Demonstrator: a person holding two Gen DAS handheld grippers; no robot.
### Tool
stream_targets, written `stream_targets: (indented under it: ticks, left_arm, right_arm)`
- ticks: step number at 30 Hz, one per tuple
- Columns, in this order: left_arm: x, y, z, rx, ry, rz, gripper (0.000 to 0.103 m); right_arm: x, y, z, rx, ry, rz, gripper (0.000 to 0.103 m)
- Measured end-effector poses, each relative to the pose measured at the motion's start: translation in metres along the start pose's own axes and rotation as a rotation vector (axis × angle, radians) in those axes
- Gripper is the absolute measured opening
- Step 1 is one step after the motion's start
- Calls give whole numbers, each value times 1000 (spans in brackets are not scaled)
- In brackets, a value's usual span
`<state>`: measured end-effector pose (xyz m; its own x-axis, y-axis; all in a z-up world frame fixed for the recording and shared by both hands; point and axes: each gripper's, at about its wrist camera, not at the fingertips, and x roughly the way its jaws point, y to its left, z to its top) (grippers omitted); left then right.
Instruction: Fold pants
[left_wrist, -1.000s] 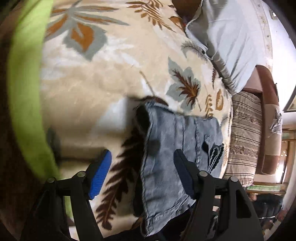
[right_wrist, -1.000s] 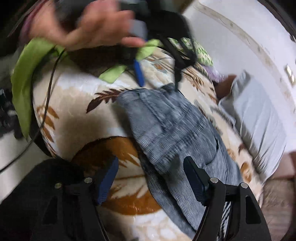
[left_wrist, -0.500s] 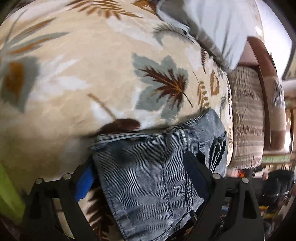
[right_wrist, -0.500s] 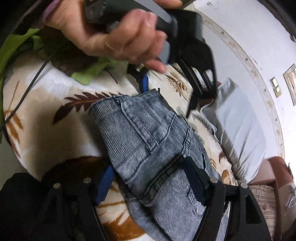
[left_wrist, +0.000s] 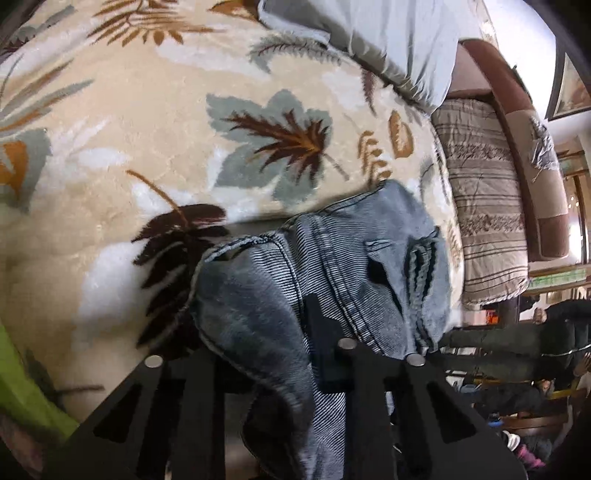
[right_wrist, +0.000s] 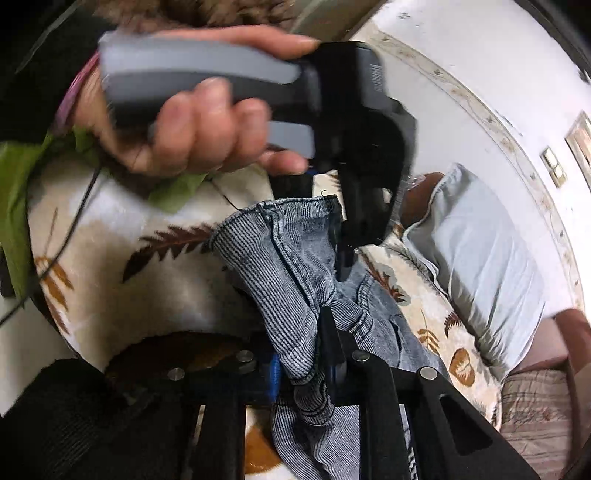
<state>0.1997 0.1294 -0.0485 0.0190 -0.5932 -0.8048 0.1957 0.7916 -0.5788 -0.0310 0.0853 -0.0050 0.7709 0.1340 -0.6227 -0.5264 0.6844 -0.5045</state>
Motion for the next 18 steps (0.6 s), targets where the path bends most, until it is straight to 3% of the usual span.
stream_targets:
  ticks: [5,18]
  left_arm:
    - [-19,-25,-3,-17,-47,-17,17]
    - [-29,-123,4,60,-109,44,15]
  right_arm:
    - [-24,-32,-4,95,-35,26,17]
    - [-64,-115,-41,374,-83,61,16]
